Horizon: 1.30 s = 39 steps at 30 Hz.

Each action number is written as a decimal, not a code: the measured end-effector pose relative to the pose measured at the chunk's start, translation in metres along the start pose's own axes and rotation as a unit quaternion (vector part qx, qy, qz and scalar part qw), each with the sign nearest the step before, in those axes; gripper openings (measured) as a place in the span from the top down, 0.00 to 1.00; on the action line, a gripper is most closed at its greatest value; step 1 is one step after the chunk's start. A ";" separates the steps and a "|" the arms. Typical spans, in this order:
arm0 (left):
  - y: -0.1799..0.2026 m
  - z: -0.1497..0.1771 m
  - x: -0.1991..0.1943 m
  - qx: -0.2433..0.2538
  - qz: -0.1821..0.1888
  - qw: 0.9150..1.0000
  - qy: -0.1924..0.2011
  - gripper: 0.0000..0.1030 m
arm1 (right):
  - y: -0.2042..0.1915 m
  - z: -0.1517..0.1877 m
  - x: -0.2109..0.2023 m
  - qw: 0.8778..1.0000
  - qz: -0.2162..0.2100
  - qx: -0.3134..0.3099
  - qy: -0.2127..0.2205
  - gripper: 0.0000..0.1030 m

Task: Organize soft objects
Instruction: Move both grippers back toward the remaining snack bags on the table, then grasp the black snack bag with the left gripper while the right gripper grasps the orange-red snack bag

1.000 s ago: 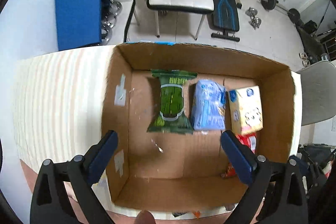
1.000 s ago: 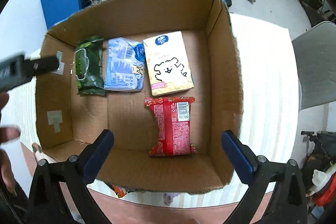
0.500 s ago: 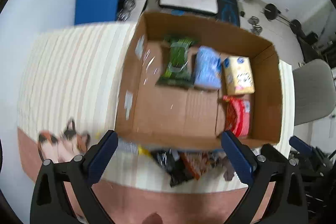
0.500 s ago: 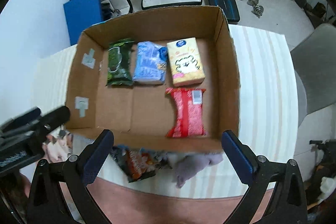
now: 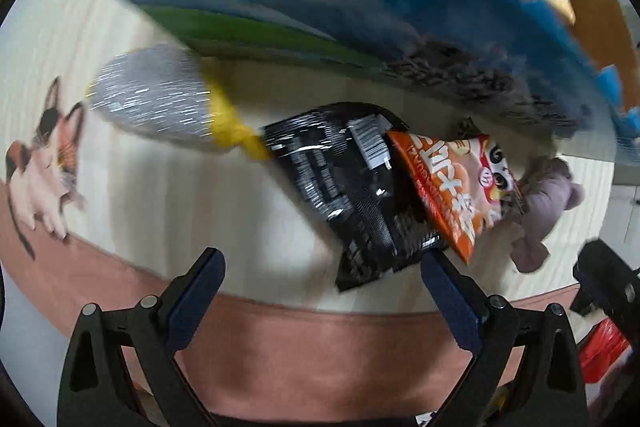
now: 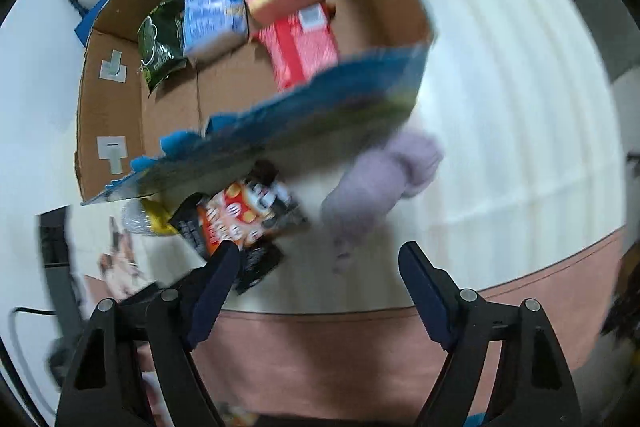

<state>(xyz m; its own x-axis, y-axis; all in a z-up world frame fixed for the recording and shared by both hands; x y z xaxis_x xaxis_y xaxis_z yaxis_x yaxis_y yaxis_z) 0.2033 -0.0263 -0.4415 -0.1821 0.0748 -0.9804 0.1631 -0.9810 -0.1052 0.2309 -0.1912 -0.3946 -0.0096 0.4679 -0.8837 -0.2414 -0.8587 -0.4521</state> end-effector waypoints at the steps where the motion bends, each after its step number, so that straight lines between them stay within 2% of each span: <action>1: 0.005 -0.002 0.005 0.002 0.000 1.000 -0.002 0.03 | -0.001 0.002 0.004 1.000 -0.001 0.003 0.000 0.19; 3: 0.014 -0.005 0.015 0.007 -0.001 1.000 -0.010 0.03 | -0.006 0.004 0.007 1.000 -0.003 0.003 0.002 0.19; 6: 0.019 -0.009 0.018 0.009 -0.006 1.000 0.008 0.03 | -0.013 0.006 0.009 1.000 -0.005 0.000 0.000 0.19; 8: 0.018 -0.007 0.020 0.022 -0.007 1.000 0.007 0.02 | -0.019 0.005 0.010 1.000 -0.004 -0.002 0.000 0.19; 12: -0.014 0.004 0.022 0.013 -0.014 1.000 0.001 0.02 | -0.030 0.001 0.016 1.000 -0.004 -0.009 0.000 0.19; 18: -0.063 0.023 0.031 0.001 -0.052 0.999 -0.008 0.03 | -0.047 0.004 0.047 1.000 -0.012 -0.002 -0.011 0.19; 23: -0.081 0.030 0.027 -0.020 -0.037 0.999 -0.007 0.03 | -0.058 -0.002 0.076 1.000 -0.002 0.009 -0.007 0.19; 25: -0.082 0.029 0.020 -0.020 -0.037 0.999 0.004 0.03 | -0.057 -0.006 0.085 1.000 0.010 0.006 -0.004 0.40; 26: -0.079 0.027 0.014 -0.018 -0.037 0.999 0.009 0.03 | -0.056 -0.007 0.089 1.000 0.016 0.005 -0.009 0.54; 27: -0.076 0.026 0.010 -0.016 -0.035 0.999 0.014 0.03 | -0.053 -0.006 0.091 1.000 0.023 0.004 -0.014 0.60; 29: -0.078 0.025 0.007 -0.011 -0.028 0.999 0.021 0.03 | -0.049 -0.004 0.092 1.000 0.012 0.001 -0.020 0.65; 35: -0.037 0.010 -0.003 0.031 -0.010 0.999 0.023 0.02 | -0.014 0.020 0.070 0.998 0.008 -0.023 -0.056 0.69; 39: -0.005 0.005 0.010 0.059 -0.012 0.998 0.008 0.02 | 0.016 0.033 0.057 0.996 0.029 -0.045 -0.077 0.69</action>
<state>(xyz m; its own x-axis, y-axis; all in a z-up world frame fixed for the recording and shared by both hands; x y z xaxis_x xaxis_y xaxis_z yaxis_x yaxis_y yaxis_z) 0.1953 -0.0215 -0.4503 -0.1684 0.1008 -0.9805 0.0441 -0.9930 -0.1097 0.1944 -0.1712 -0.4476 -0.1710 0.4368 -0.8831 -0.1483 -0.8975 -0.4152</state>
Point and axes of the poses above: each gripper's, at about its wrist camera, not at the fingertips, and x roughly the way its jaws point, y to its right, z to its underside, the point moved 10 cm from there along x, roughly the way its jaws point, and after that the axes turned 11 degrees about -z, right-handed, at the moved point
